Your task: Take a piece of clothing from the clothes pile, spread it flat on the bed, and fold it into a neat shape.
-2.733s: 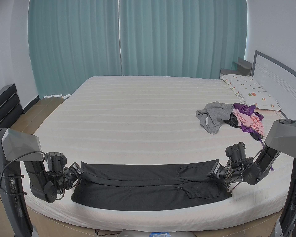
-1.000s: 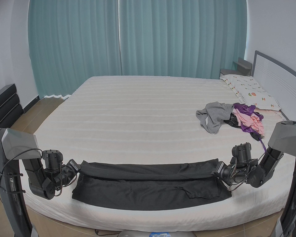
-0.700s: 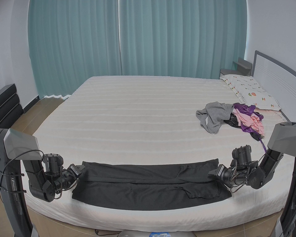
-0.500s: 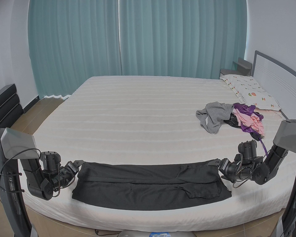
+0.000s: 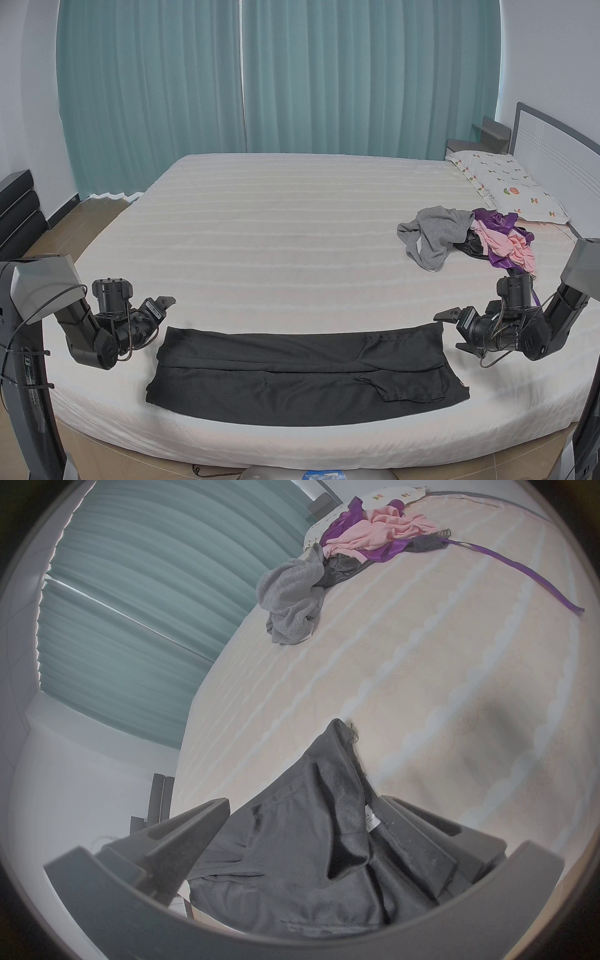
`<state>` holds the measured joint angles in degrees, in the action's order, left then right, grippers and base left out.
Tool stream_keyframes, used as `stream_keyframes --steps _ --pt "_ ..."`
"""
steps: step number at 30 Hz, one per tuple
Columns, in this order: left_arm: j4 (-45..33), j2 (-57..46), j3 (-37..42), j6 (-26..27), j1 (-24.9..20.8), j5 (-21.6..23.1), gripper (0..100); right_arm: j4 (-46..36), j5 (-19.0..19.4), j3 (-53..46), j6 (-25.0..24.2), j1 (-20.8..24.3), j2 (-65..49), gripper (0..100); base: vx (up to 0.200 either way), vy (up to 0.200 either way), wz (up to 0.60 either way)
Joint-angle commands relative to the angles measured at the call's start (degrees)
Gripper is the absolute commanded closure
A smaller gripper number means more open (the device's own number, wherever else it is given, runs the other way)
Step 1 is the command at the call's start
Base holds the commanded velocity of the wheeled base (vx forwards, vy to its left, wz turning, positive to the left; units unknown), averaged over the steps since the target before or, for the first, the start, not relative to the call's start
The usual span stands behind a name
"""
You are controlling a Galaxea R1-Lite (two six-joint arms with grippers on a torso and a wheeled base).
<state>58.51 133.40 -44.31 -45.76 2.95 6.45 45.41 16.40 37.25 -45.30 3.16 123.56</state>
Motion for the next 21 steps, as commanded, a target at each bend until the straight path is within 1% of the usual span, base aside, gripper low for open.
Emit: stream_keyframes --steps 1,4,7,8,9,12,13,14,17,18,19,21 --pt "-2.18 4.67 -5.35 0.68 -0.31 0.58 0 0.12 0.57 1.86 0.04 -0.61 3.79 0 0.000 0.000 0.00" --pt "-2.18 4.76 -5.17 1.29 -0.58 2.16 0 0.12 0.48 2.47 0.04 -0.26 4.05 0 0.000 0.000 0.00" --pt "-2.00 4.85 -4.29 3.05 -0.84 2.25 0 0.12 0.39 2.56 0.04 -0.26 4.05 0 0.000 0.000 0.00" --pt "-2.09 4.85 -4.11 3.75 -0.93 2.25 100 0.12 0.39 2.56 0.04 -0.17 4.05 0 0.000 0.000 0.00" --pt "-1.83 5.20 -3.41 5.51 -1.10 2.16 100 0.21 0.30 2.65 0.04 -0.17 4.05 0 0.000 0.000 0.00" --pt "-1.65 5.64 -2.36 7.79 -1.63 1.29 100 0.21 0.21 3.09 0.04 -0.34 4.23 0 0.000 0.000 0.00" --pt "-1.65 5.64 -2.27 7.79 -1.63 1.29 100 0.21 0.13 3.18 0.04 -0.34 4.23 0 0.000 0.000 0.00" --pt "-1.39 5.55 -1.21 7.97 -1.98 0.23 100 0.12 0.13 3.79 0.04 -0.78 4.40 0 0.000 0.000 0.00" --pt "0.02 5.47 -1.30 7.53 -2.07 -3.81 100 -0.23 0.21 4.93 0.04 -1.58 5.02 0 0.000 0.000 0.00" --pt "0.02 5.47 -1.30 7.53 -2.07 -3.81 100 -0.23 0.21 4.93 0.04 -1.58 5.02 0 0.000 0.000 0.00" --pt "0.99 5.29 -0.78 6.83 -2.07 -5.92 100 -0.41 0.21 5.46 0.12 -1.58 5.64 0 0.000 0.000 0.00" --pt "1.69 5.11 0.19 5.16 -2.07 -7.33 100 -0.41 0.21 6.25 0.12 -1.40 6.69 0 0.000 0.000 0.00"
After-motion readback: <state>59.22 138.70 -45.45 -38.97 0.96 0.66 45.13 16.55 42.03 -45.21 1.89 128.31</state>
